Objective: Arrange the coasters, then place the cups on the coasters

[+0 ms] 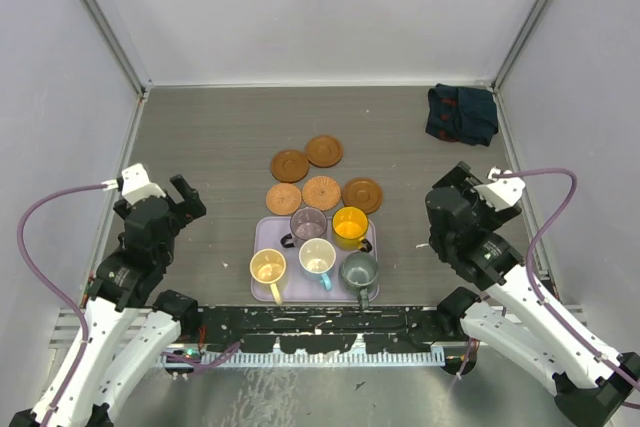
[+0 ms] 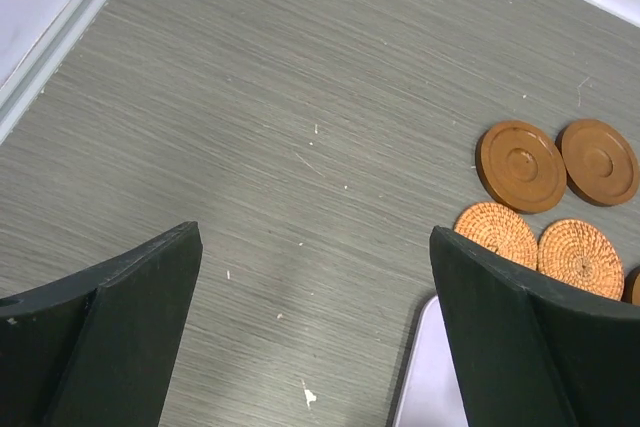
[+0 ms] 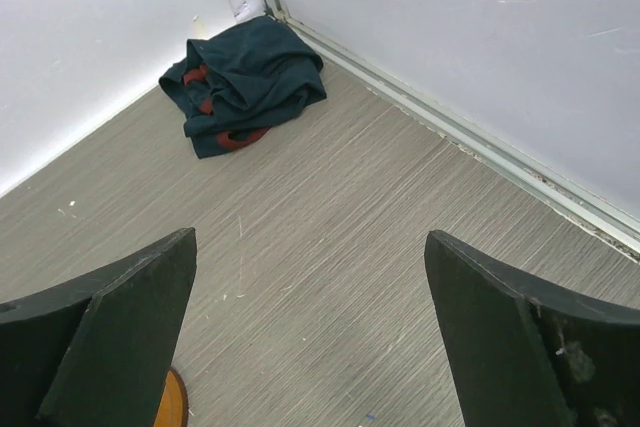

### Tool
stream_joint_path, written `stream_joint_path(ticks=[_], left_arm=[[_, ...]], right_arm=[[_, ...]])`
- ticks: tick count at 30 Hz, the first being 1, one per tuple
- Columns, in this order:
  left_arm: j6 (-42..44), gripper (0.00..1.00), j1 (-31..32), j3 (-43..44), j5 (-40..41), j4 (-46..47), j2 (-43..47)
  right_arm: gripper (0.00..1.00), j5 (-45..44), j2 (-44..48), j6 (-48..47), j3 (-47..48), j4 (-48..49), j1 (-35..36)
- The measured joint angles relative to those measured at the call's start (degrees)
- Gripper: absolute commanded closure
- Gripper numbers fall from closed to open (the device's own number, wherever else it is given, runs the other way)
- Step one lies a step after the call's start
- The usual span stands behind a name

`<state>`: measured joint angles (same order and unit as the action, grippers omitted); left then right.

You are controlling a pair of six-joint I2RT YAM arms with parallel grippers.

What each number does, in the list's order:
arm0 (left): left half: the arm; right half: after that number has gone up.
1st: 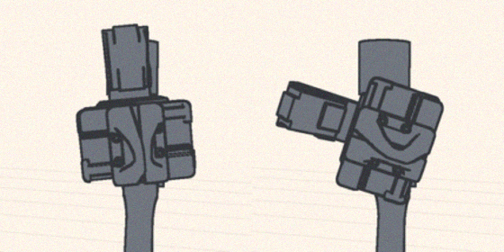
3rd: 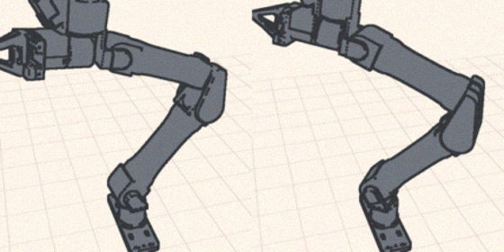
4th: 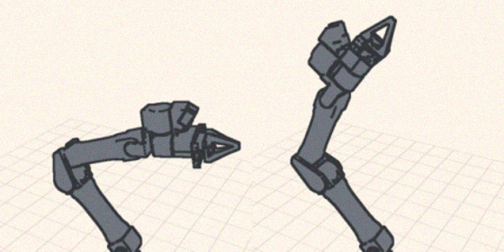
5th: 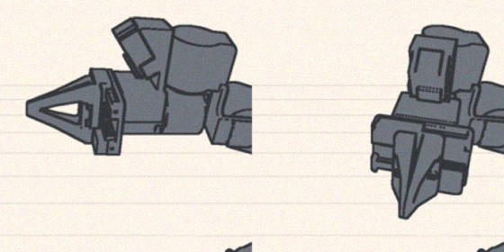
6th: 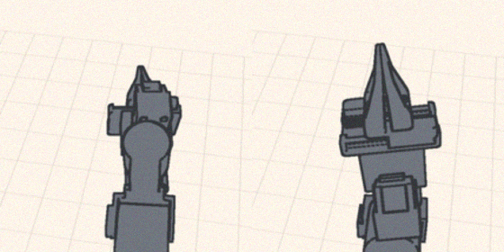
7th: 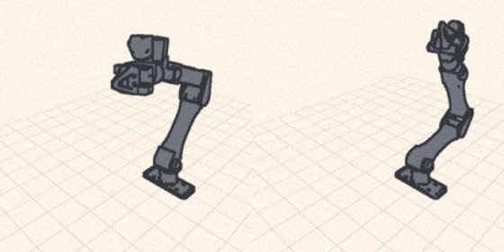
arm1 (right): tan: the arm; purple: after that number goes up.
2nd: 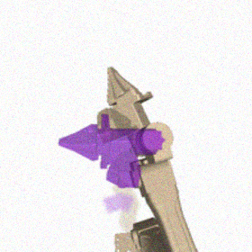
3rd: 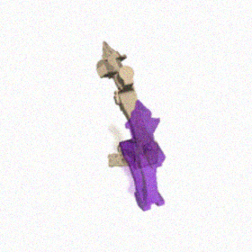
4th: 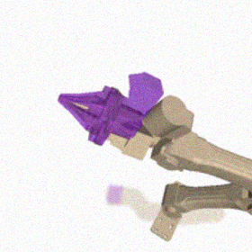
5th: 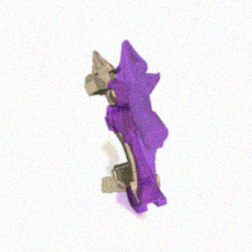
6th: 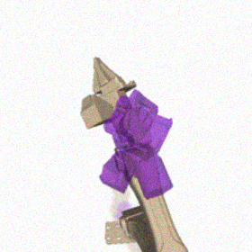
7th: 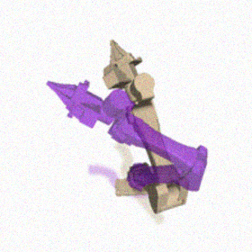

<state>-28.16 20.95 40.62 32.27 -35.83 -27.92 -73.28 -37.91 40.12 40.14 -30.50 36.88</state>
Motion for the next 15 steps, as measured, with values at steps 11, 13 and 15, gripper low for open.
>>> stream_joint_path(ticks=[11,13,15], left_arm=[[-1.01,0.02,0.00,0.00,0.55,-0.74,0.46],[-1.01,0.02,0.00,0.00,0.57,-1.01,0.46],[-1.03,0.02,0.00,0.00,0.59,-1.20,0.44]], right_arm=[[0.00,0.04,-1.03,0.57,0.00,-0.02,0.00],[0.00,0.04,-1.16,0.59,0.00,-0.02,0.00],[0.00,0.04,-1.51,0.63,0.00,-0.02,0.00]])
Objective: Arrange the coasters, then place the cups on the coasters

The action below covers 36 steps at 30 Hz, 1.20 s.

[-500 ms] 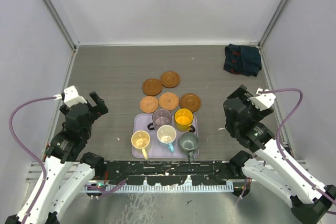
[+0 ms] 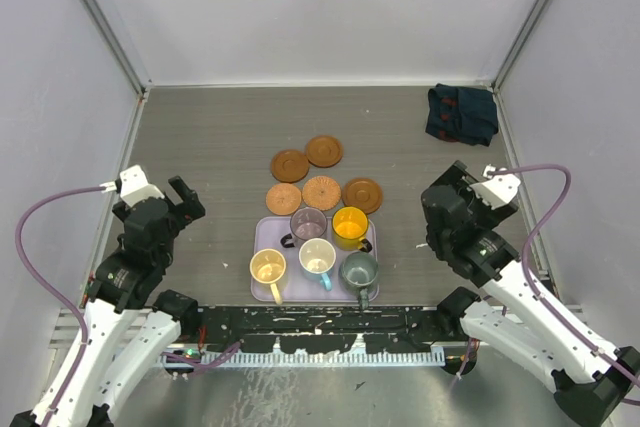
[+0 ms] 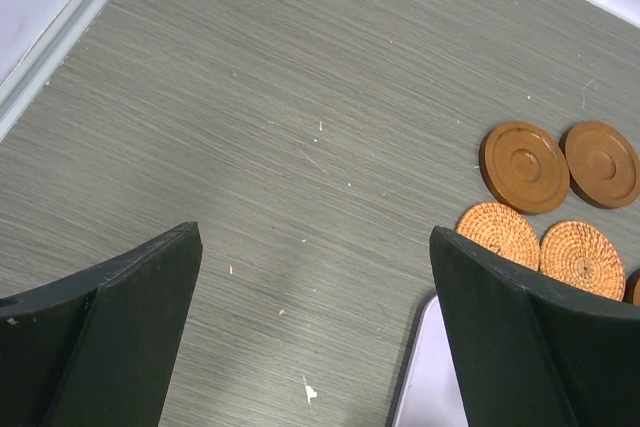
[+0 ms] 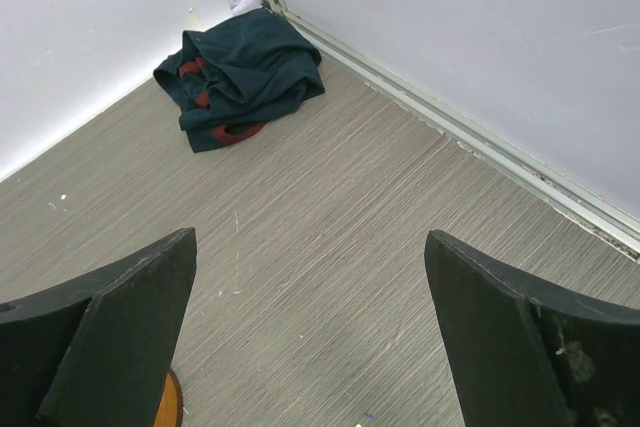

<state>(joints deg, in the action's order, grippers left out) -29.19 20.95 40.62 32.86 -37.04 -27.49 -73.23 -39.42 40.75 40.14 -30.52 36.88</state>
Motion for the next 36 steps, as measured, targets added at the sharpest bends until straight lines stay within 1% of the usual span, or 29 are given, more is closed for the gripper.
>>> stream_joint_path(ticks=[9,16,20,22,27,29,30,31,32,34,36], left_arm=[[0.02,0.02,0.00,-0.24,-0.90,0.90,-1.68],[-0.15,0.02,0.00,-1.18,-3.67,4.74,-8.68],[-0.11,0.02,0.00,-1.55,-5.25,8.66,-12.98],[0.09,0.02,0.00,-1.55,-6.23,10.95,-15.78],[0.35,0.02,0.00,-0.39,-8.46,15.13,-25.83],[0.61,0.02,0.00,1.57,-9.27,16.15,-31.30],[0.85,0.02,-0.02,2.86,-9.66,16.72,-34.14],[1.22,0.02,-0.02,4.52,-10.10,17.42,-37.29],[1.42,0.02,-0.02,5.57,-10.40,18.03,-39.36],[1.77,0.02,-0.02,8.35,-11.02,19.56,-44.09],[2.08,0.02,-0.07,10.19,-11.52,21.27,-47.45]], right_arm=[[0.00,2.49,-2.27,-1.53,0.00,0.55,0.00],[0.00,7.87,-6.73,-6.78,0.00,4.90,0.00],[0.00,13.38,-9.05,-11.50,0.07,10.62,-0.83],[0.00,17.75,-10.93,-13.46,0.59,12.98,-2.32],[0.01,29.46,-21.16,-15.65,6.16,16.83,-8.13],[0.07,33.68,-26.14,-16.33,8.87,17.62,-9.84],[0.15,35.28,-28.35,-16.68,10.10,17.86,-10.34],[0.25,36.96,-30.93,-16.94,11.61,17.92,-10.86],[0.37,38.25,-33.05,-17.25,12.83,18.12,-11.08],[0.50,41.38,-38.03,-18.08,16.02,18.34,-11.37],[0.58,43.54,-41.46,-18.49,18.16,18.60,-11.39]])
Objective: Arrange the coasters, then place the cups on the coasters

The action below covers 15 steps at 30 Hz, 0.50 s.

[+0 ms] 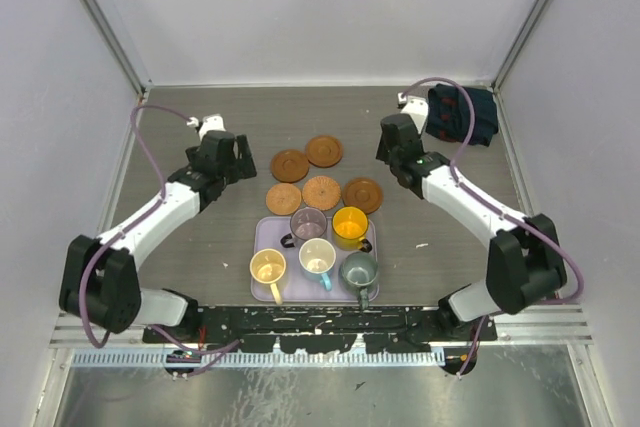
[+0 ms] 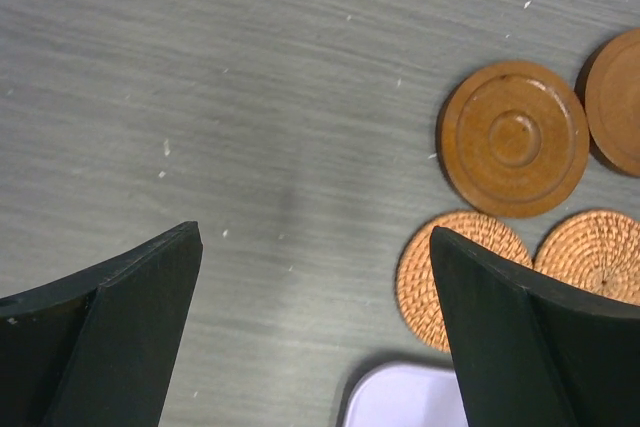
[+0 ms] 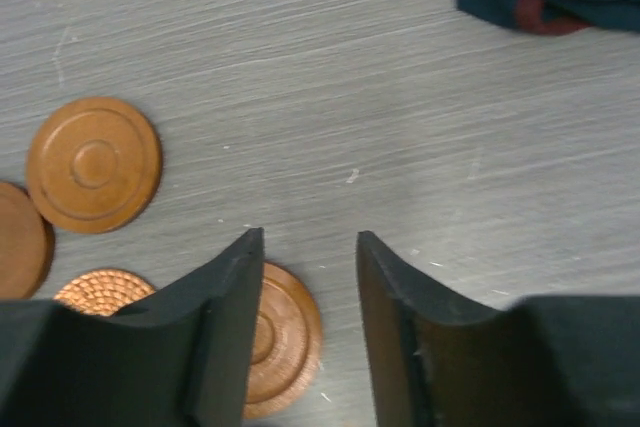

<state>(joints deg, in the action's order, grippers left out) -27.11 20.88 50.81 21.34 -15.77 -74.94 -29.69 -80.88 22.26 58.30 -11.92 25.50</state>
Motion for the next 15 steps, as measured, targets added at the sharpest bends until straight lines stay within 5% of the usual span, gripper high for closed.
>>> stream_joint_path(ticks=[3,9,15], left_arm=[[0.96,0.02,-0.17,3.02,-1.16,2.03,-5.29],[2.99,0.02,-0.37,11.45,-5.03,3.52,-16.61],[5.42,0.02,-0.37,14.16,-9.27,5.31,-21.35]], right_arm=[[0.63,3.28,-4.61,-0.76,2.97,1.16,0.00],[0.97,8.63,-13.55,-2.16,10.25,1.62,0.00],[0.99,14.69,-23.23,-3.54,17.88,1.18,-0.02]])
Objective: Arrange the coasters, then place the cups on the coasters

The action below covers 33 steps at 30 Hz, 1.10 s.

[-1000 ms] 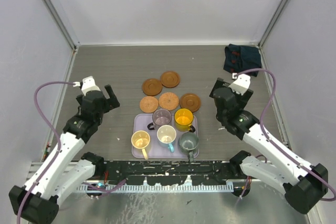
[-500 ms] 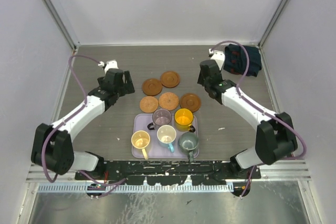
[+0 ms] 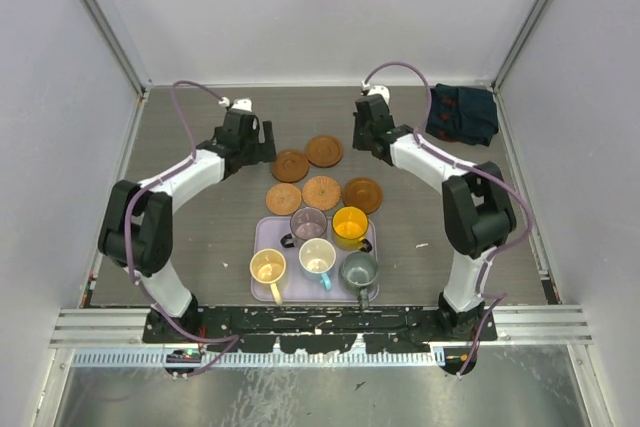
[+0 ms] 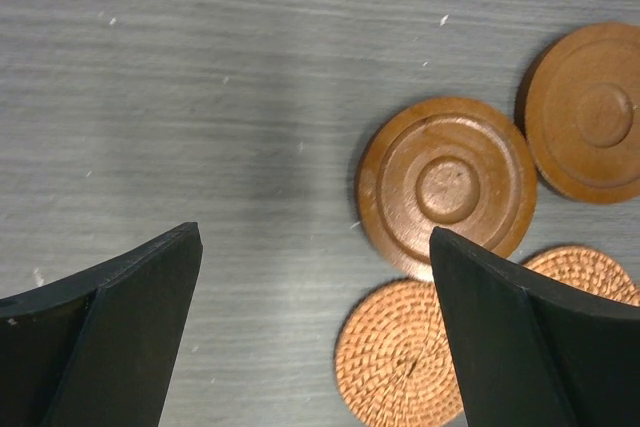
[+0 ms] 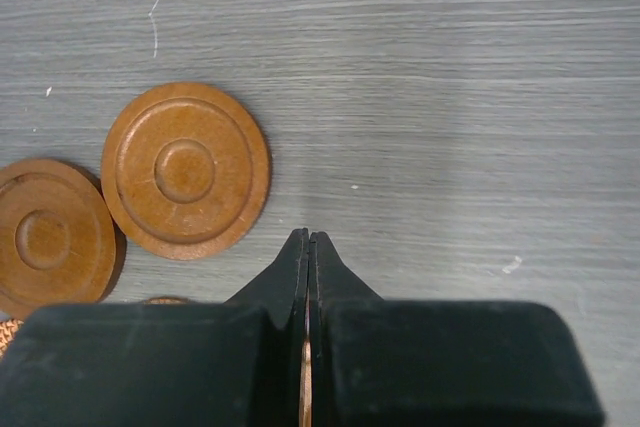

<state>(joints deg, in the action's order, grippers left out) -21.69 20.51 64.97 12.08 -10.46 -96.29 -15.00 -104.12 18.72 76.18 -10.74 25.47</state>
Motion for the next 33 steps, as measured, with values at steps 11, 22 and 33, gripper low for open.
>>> stream_joint_path(ticks=[11,22,33], left_arm=[[2.08,0.02,0.00,8.55,-5.09,0.33,-9.77],[1.57,0.02,0.00,9.42,-6.88,-0.55,-10.51],[1.01,0.02,0.24,11.72,-11.56,-0.74,-12.63]], right_arm=[[0.99,12.13,-8.61,-0.39,5.66,-0.61,-0.04],[0.99,17.20,-11.32,-0.68,9.81,-0.17,0.20],[0.99,18.56,-14.75,-1.27,12.79,-0.22,3.08]])
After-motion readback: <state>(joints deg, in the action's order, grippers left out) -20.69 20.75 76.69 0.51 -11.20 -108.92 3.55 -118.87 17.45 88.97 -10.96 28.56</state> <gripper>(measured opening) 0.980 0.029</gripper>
